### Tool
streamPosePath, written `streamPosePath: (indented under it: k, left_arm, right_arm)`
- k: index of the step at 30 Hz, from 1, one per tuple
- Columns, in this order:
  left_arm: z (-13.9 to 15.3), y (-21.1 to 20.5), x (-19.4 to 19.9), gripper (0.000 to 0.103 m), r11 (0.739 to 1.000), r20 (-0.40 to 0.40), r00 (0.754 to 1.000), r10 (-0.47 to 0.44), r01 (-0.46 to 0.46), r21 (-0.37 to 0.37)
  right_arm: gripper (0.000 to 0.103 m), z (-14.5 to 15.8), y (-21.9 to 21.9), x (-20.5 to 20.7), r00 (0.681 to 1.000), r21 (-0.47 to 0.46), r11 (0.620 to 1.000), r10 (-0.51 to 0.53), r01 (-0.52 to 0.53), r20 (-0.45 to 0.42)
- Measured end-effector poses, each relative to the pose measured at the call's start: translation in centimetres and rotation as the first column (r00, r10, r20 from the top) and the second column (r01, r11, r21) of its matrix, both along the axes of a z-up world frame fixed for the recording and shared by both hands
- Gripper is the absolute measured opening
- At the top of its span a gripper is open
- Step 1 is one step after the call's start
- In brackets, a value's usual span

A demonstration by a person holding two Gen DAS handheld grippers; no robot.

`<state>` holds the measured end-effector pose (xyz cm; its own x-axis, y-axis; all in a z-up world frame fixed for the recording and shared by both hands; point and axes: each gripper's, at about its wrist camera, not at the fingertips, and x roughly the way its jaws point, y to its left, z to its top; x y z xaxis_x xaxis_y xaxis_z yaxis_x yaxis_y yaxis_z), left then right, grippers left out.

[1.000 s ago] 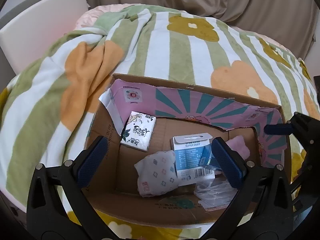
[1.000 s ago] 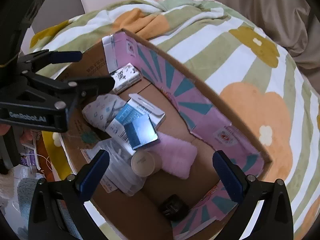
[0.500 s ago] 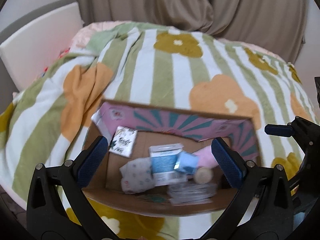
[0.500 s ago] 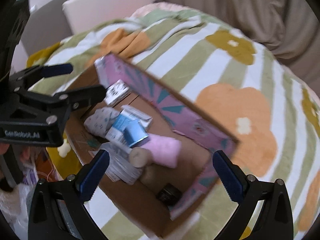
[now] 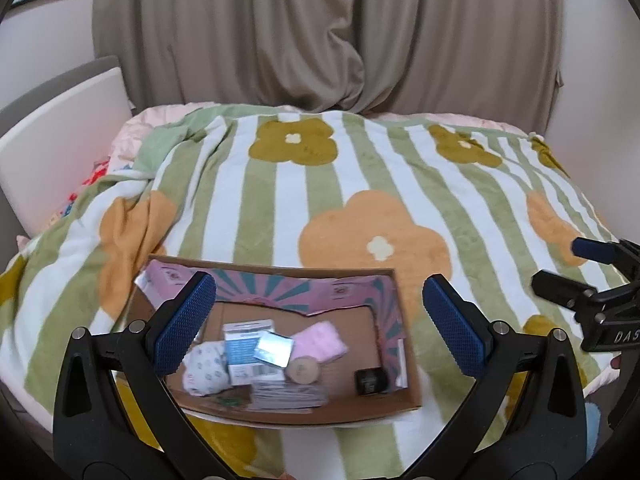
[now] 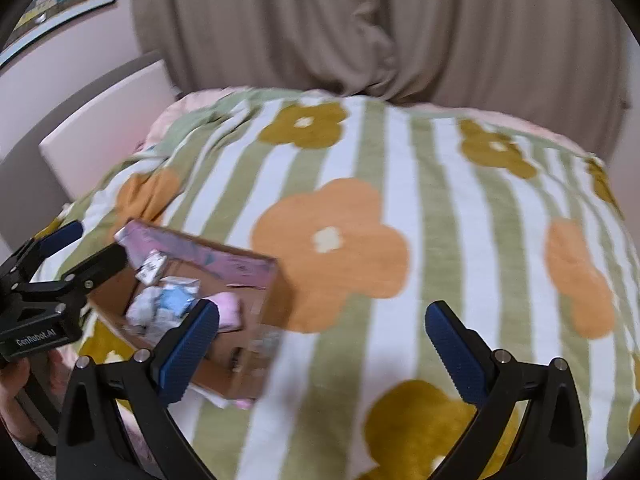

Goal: Organize objects

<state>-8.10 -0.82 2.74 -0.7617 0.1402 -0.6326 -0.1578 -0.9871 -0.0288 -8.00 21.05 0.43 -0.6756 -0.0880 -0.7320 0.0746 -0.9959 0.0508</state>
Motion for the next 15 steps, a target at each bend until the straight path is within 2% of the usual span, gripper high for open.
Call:
streamPosePath:
  k: [3,8,15]
  left_arm:
    - [-0.1,1.1,0.9,0.103,1.000,-0.021,1.000,-0.001,0.001,-0.002]
    - [-0.8,2.3,2.4,0.103,1.000,-0.053,0.999,0.008,-0.008,-0.008]
    - [-3.0,3.0,2.9,0.103,1.000,-0.037,0.999,0.013,-0.014,-0.013]
  right_arm:
    - [0.103,-0.1,2.2,1.7,0.997,0.032,0.997,-0.068,0.069,-0.031]
    - [0.103,-1.2,5.0,3.9,0.987,0.006,0.988,-0.153,0.153,-0.055]
    - [0.103,-1.8,4.9,4.2,0.983,0.028,0.986,-0.161,0.164,-0.092]
